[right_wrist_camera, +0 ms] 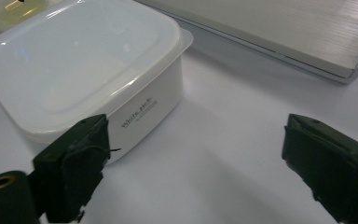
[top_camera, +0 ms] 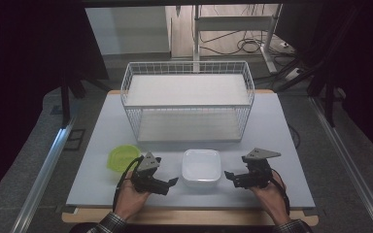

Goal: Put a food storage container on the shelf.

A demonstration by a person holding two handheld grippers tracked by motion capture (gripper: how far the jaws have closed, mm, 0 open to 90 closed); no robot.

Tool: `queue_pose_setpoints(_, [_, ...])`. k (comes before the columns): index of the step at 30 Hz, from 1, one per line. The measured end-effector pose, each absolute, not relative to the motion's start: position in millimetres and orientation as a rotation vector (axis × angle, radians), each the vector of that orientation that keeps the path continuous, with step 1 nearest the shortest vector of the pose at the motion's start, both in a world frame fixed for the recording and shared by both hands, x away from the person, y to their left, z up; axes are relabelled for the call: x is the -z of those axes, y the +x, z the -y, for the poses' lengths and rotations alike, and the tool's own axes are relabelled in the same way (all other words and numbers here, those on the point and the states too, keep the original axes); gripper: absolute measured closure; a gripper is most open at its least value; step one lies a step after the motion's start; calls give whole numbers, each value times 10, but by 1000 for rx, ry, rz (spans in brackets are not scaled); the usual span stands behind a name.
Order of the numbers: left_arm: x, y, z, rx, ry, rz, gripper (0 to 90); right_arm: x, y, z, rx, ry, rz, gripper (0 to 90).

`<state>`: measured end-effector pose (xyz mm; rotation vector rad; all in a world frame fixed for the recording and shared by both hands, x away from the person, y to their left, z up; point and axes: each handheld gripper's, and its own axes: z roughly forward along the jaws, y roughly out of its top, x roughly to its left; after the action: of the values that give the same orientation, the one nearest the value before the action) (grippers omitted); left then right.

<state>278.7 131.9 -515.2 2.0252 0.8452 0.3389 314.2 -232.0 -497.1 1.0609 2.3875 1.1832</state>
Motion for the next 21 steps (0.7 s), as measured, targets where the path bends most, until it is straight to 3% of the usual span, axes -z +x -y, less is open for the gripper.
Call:
queue_pose_setpoints(7, [5081,2834,-1281,-323,2047,-862,58,4925,3128,2300,-1214,1061,-2377,20])
queue_pose_setpoints(21, [4904,3047,-1079,-240,2070,-807,106,4787,3136,2092,-1243,1050,-2428,35])
